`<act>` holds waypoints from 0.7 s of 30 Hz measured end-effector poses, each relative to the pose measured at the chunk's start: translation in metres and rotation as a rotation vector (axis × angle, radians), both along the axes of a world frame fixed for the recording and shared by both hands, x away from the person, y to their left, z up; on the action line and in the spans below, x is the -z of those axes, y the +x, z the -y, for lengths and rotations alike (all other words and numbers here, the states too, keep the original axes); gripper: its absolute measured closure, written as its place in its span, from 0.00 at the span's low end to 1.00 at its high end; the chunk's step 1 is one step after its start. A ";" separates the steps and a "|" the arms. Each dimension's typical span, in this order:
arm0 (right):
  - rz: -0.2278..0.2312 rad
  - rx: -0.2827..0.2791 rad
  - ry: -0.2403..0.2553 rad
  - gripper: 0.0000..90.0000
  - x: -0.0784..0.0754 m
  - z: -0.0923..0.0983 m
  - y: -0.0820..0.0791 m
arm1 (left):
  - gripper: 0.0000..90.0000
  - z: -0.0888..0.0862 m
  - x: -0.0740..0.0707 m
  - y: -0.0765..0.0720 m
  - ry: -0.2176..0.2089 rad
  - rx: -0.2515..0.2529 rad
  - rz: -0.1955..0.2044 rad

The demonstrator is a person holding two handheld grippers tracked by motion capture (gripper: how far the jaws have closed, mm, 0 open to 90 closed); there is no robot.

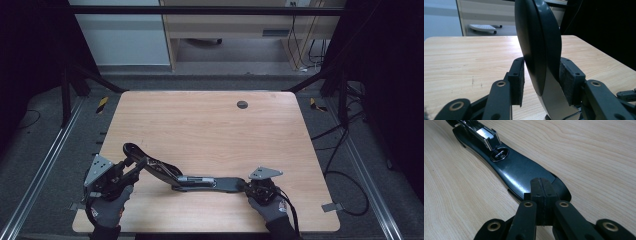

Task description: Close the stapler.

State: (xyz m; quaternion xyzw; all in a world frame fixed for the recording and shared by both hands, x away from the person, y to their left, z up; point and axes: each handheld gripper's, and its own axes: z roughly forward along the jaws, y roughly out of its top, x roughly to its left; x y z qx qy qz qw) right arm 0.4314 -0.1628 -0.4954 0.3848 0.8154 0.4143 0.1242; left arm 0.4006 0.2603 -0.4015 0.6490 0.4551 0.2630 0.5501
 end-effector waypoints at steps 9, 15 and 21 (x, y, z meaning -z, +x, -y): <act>-0.001 0.005 0.002 1.00 0.000 0.000 0.000 | 0.65 0.005 -0.002 -0.001 0.001 -0.010 0.005; -0.002 0.005 0.005 1.00 0.000 0.000 0.000 | 0.65 0.010 -0.003 -0.002 0.001 -0.017 0.017; -0.002 0.005 0.006 1.00 0.000 0.000 0.000 | 0.66 0.014 -0.004 -0.003 0.001 -0.019 0.021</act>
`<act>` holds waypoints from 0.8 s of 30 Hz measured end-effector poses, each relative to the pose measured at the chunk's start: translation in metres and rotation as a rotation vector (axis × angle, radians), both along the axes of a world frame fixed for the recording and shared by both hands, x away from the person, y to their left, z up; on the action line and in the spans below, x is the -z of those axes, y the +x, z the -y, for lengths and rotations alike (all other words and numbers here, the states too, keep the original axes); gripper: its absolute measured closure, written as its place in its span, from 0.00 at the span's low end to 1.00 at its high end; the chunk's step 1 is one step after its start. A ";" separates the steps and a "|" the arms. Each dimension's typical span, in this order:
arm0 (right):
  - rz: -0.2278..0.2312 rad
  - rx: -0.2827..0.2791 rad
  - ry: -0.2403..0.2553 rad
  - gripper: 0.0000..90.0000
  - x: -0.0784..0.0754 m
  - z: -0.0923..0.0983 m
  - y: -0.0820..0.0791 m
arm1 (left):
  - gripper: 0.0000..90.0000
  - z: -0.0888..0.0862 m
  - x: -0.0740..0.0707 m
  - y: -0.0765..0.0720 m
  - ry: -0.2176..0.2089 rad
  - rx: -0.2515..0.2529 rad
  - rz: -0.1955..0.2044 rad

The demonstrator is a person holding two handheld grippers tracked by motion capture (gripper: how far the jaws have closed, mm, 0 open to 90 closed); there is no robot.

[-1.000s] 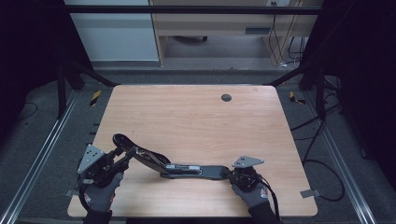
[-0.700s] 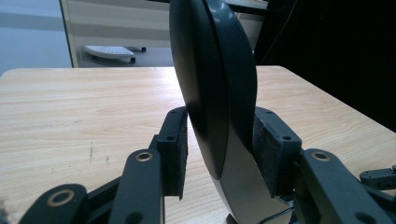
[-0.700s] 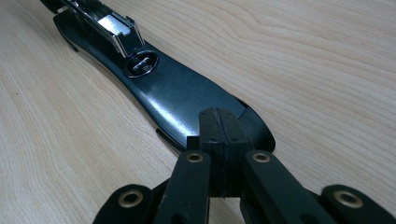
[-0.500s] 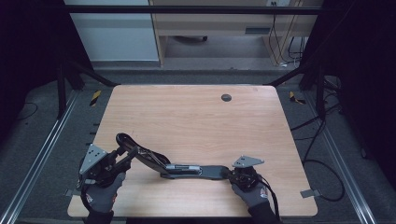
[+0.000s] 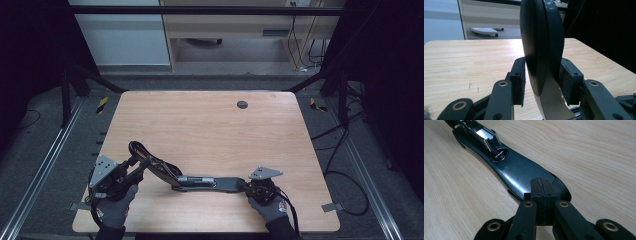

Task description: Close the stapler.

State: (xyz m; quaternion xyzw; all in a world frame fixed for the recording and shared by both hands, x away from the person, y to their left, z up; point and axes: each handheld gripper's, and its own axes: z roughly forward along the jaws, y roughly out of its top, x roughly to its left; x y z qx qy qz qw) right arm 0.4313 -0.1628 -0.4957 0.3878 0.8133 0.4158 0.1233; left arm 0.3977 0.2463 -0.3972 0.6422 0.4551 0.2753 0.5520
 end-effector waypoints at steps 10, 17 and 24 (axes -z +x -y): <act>0.002 0.002 0.004 1.00 0.001 0.000 0.000 | 0.67 0.012 -0.004 -0.001 0.017 0.007 0.020; 0.005 0.003 0.006 1.00 0.001 0.000 0.000 | 0.68 0.019 -0.006 -0.001 0.033 0.004 0.029; 0.003 0.003 0.008 1.00 0.001 0.000 0.000 | 0.68 0.026 -0.008 -0.001 0.052 0.005 0.042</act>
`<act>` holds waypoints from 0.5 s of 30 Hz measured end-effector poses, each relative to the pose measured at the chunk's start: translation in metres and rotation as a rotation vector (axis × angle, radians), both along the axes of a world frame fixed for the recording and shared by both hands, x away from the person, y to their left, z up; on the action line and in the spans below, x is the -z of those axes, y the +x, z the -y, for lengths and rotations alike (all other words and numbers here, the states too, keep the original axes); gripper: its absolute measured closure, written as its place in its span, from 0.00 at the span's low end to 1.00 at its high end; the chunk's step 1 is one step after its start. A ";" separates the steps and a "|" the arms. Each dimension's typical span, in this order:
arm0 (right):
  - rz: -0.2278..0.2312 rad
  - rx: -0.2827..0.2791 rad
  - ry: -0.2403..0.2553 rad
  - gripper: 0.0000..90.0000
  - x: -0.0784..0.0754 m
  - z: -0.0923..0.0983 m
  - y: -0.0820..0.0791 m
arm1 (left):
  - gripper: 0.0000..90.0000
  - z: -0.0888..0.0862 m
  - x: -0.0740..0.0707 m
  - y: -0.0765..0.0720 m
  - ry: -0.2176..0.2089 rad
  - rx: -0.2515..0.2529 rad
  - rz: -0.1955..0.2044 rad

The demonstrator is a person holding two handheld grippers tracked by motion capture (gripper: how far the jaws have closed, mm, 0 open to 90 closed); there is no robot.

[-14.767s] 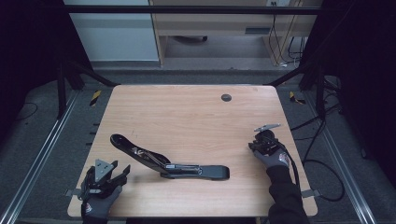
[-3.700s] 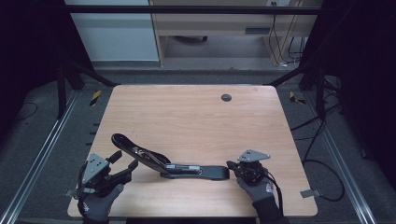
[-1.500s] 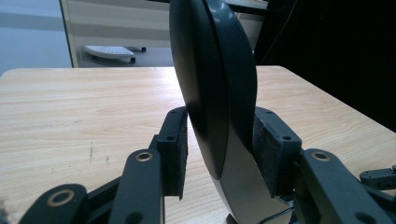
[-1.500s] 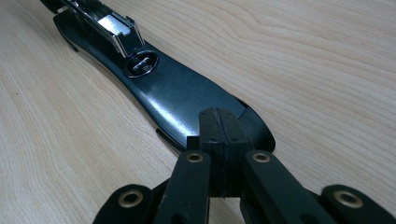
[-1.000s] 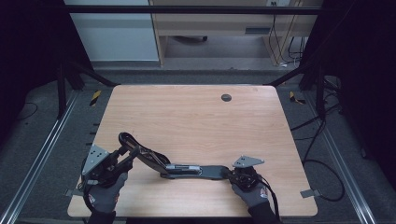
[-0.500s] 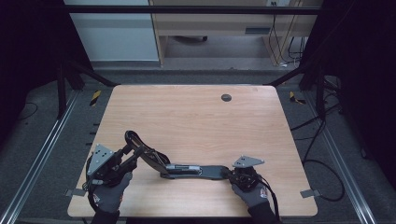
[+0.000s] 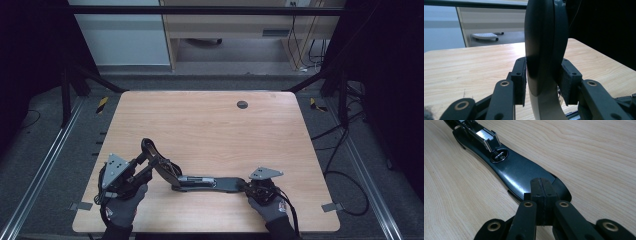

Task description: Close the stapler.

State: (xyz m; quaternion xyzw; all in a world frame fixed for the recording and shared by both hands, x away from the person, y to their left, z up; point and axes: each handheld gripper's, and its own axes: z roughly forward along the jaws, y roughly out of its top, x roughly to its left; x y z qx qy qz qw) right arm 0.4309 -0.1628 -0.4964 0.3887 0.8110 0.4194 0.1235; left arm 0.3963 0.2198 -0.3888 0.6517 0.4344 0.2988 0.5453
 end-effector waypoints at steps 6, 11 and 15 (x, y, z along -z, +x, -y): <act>0.001 0.000 0.000 1.00 0.000 0.000 0.000 | 0.68 0.008 -0.002 0.000 0.028 0.001 0.012; 0.003 -0.002 0.001 1.00 0.000 0.000 0.000 | 0.68 0.014 -0.003 -0.001 0.048 0.002 0.025; 0.001 -0.001 0.002 1.00 0.000 0.000 0.000 | 0.68 0.017 -0.004 -0.001 0.060 0.003 0.032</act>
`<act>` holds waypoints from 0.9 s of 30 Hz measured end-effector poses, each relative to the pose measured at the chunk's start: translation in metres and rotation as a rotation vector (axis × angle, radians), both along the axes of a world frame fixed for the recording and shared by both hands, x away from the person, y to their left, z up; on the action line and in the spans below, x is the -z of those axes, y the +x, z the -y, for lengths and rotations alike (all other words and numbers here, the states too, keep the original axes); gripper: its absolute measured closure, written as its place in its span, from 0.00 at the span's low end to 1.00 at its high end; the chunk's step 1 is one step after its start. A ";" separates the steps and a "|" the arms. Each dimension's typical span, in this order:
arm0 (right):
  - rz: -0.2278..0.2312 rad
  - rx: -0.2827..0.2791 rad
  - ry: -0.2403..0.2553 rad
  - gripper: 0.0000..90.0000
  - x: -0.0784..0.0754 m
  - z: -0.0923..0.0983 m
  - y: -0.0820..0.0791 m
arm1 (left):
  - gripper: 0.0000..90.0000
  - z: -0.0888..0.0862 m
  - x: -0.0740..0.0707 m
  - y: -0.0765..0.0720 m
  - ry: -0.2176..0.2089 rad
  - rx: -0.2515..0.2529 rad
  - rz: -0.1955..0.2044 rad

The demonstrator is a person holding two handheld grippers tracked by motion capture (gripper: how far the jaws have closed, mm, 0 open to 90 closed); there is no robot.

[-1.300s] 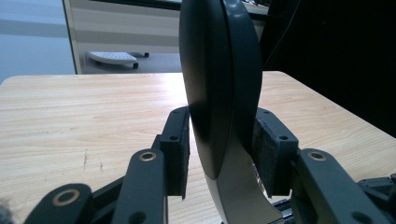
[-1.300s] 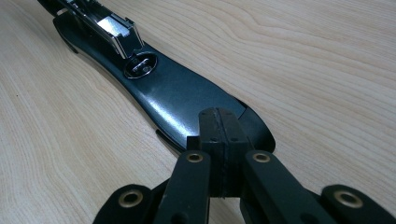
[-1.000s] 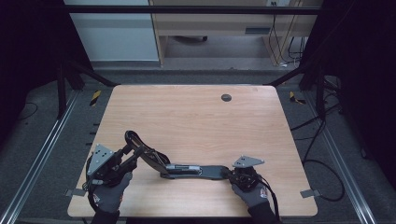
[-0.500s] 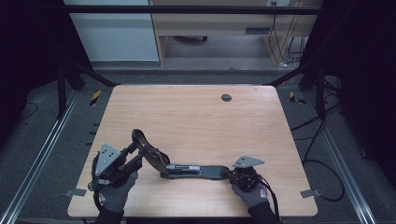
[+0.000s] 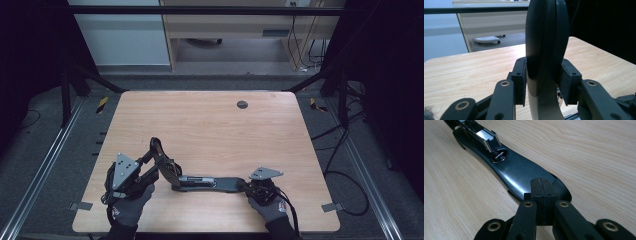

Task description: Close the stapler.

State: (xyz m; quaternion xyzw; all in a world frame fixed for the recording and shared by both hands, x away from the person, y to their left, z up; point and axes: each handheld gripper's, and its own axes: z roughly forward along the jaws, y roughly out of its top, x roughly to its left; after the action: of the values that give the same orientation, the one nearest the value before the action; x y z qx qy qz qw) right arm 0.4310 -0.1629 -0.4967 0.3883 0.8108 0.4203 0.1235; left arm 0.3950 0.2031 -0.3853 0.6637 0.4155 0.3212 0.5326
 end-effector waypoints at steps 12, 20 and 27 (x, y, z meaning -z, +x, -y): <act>-0.001 0.000 0.002 1.00 0.000 0.000 0.000 | 0.69 0.012 -0.001 -0.001 0.042 -0.005 0.025; -0.002 0.001 0.006 1.00 0.000 0.000 0.000 | 0.69 0.021 -0.002 -0.001 0.077 -0.005 0.043; -0.002 0.001 0.007 1.00 0.000 0.000 0.000 | 0.69 0.030 -0.002 -0.002 0.110 -0.007 0.059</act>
State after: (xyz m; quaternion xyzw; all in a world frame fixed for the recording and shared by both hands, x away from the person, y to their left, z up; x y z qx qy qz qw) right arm 0.4313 -0.1627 -0.4970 0.3896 0.8093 0.4225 0.1215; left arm 0.3935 0.1735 -0.3834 0.6807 0.3840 0.3648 0.5062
